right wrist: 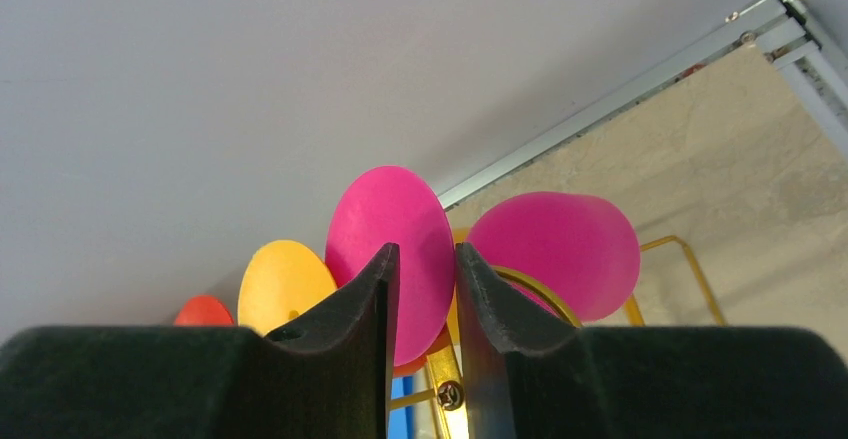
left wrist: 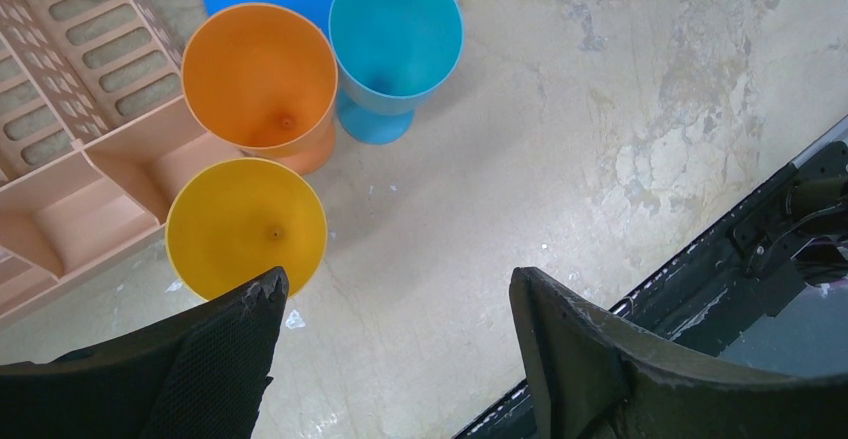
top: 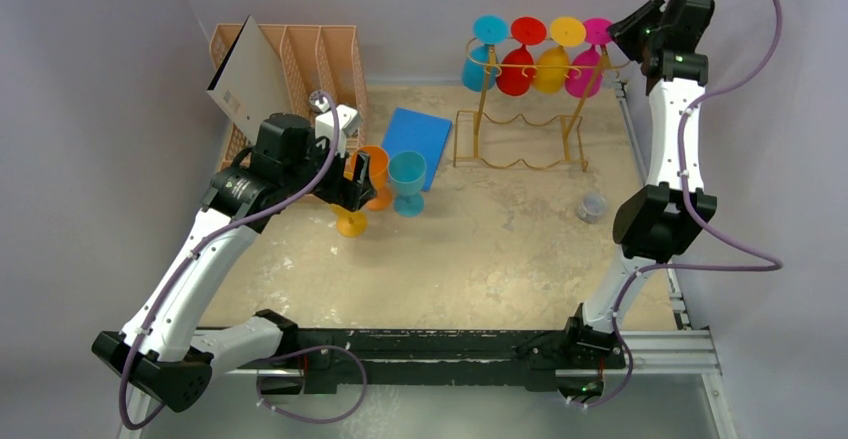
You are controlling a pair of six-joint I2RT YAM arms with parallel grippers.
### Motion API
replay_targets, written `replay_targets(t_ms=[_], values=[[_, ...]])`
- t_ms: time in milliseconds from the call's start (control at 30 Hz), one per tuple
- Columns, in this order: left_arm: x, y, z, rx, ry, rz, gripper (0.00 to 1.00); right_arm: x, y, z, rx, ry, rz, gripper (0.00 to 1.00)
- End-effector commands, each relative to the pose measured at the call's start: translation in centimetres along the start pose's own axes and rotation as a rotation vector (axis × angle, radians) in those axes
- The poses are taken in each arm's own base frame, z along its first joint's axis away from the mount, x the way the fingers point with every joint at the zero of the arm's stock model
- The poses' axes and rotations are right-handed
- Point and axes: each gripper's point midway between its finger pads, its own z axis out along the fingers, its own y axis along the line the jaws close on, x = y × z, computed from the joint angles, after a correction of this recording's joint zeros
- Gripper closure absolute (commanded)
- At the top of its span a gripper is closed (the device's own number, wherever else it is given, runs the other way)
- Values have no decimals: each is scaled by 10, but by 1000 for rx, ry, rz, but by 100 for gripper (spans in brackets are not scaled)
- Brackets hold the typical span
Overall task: Take the wine glass off the wine glass rack
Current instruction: Pick up the wine glass from the wine rack.
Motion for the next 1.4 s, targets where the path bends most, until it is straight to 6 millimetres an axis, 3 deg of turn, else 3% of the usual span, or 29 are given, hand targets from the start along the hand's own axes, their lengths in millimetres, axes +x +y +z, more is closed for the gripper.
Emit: replay_targets(t_ms=[0, 233, 567, 1367], values=[[1, -1, -5, 1, -8, -6, 20, -7, 4, -2, -23, -12, 83, 72], [1, 0, -4, 3, -7, -5, 20, -11, 1, -4, -29, -20, 125, 79], [2, 0, -2, 3, -3, -12, 20, -19, 3, -6, -60, -52, 234, 100], [2, -1, 0, 7, 3, -15, 20, -35, -2, 3, -76, -136, 401, 100]])
